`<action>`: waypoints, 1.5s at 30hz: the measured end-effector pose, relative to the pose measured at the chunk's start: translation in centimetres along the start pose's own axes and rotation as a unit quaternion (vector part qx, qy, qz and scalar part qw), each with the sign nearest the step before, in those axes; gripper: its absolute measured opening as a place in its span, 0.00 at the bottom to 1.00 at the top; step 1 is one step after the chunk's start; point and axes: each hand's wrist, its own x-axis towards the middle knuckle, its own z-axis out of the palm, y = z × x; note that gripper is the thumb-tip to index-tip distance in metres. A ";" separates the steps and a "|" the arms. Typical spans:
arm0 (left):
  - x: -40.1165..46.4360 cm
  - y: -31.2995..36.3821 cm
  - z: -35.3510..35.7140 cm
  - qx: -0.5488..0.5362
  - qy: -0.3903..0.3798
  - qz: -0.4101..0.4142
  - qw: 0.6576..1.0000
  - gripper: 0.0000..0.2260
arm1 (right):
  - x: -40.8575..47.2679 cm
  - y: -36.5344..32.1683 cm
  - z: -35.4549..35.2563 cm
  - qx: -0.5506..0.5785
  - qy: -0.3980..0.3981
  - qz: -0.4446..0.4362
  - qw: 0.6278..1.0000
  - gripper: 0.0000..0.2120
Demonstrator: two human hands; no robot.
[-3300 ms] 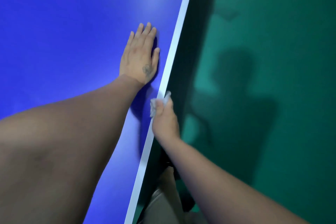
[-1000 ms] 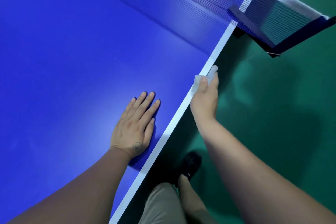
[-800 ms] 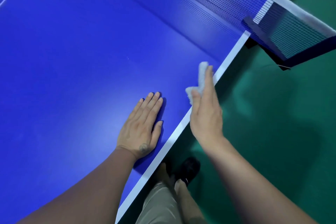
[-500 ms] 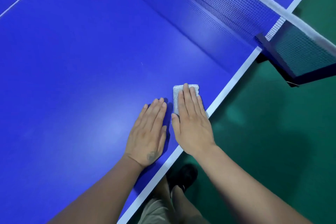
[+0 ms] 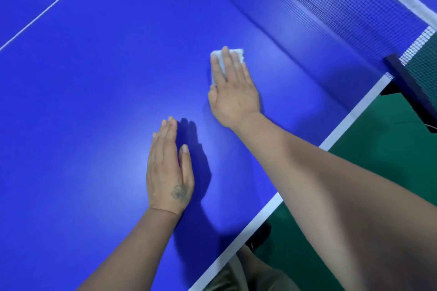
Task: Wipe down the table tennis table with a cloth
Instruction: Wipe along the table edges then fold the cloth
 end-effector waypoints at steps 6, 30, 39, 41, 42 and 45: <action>3.6 0.0 -0.4 -0.020 0.013 -0.011 1.000 0.23 | -8.3 -4.0 2.3 0.023 0.003 -0.101 0.995 0.34; 11.2 18.8 16.8 0.033 -0.201 0.246 0.948 0.23 | -19.5 10.0 0.5 0.456 0.193 0.339 0.800 0.32; 11.8 21.6 19.9 0.120 -0.144 0.282 0.941 0.24 | -18.6 9.2 1.1 0.580 0.211 0.445 0.649 0.31; 12.1 21.6 20.0 0.132 -0.142 0.282 0.939 0.24 | -17.7 9.7 1.1 0.594 0.221 0.470 0.615 0.29; 12.2 21.7 20.1 0.137 -0.143 0.282 0.939 0.24 | -17.0 10.2 1.1 0.598 0.223 0.483 0.600 0.30; 12.4 21.7 20.1 0.141 -0.146 0.285 0.937 0.25 | -14.5 12.9 0.6 0.600 0.212 0.505 0.583 0.28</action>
